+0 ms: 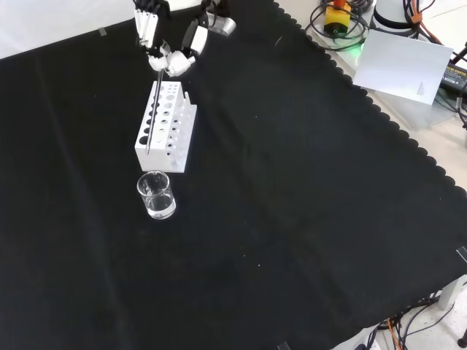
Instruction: Put the glass rod back on the white test tube rack.
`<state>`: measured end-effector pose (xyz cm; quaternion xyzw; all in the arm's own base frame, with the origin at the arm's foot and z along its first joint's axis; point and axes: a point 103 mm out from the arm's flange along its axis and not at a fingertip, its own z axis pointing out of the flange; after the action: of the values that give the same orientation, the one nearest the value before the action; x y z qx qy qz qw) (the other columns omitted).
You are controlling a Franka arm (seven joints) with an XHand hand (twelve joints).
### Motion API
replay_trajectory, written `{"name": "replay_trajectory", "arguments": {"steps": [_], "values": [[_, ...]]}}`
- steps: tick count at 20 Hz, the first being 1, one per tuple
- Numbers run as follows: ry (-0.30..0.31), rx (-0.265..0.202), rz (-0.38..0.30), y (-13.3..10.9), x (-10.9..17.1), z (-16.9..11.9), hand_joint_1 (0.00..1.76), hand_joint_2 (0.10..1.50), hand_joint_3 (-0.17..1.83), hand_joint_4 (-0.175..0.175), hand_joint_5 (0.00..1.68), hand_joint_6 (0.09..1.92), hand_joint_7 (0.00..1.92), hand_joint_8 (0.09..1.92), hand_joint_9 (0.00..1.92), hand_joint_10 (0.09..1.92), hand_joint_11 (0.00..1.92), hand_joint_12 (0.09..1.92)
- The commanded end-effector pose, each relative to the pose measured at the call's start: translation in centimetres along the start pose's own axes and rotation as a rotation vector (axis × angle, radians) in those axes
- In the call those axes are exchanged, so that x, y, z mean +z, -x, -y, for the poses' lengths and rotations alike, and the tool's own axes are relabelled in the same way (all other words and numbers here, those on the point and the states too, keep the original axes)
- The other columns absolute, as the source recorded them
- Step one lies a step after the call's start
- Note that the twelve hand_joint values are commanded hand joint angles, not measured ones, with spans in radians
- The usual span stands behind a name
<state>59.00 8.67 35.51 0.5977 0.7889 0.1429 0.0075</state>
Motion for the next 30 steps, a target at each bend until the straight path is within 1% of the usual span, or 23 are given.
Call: {"name": "replay_trajectory", "arguments": {"steps": [1, 6, 11, 16, 24, 30], "values": [[0.011, 0.027, 0.014, 1.3, -0.9, 0.5, 1.32, 0.62, 0.76, -0.175, 1.23, 0.52, 1.27, 1.00, 1.61, 0.78, 1.63, 0.80], [0.014, 0.047, 0.015, 2.3, -1.3, 0.8, 1.32, 0.62, 0.76, -0.175, 1.23, 0.51, 1.27, 1.00, 1.61, 0.78, 1.63, 0.80], [0.009, 0.070, 0.014, 3.6, -1.2, 1.3, 1.32, 0.62, 0.76, -0.175, 1.23, 0.51, 1.27, 0.99, 1.61, 0.78, 1.63, 0.80], [0.010, 0.107, 0.013, 5.7, -1.2, 2.0, 1.32, 0.62, 0.76, -0.175, 1.23, 0.51, 1.27, 0.99, 1.62, 0.78, 1.64, 0.80], [0.035, 0.170, 0.018, 9.6, -2.6, 3.5, 1.32, 0.62, 0.77, -0.175, 1.23, 0.51, 1.27, 0.99, 1.62, 0.78, 1.64, 0.80], [0.038, 0.205, 0.024, 11.4, -3.6, 4.3, 1.32, 0.62, 0.77, -0.175, 1.23, 0.51, 1.27, 0.99, 1.62, 0.78, 1.64, 0.80]]}}
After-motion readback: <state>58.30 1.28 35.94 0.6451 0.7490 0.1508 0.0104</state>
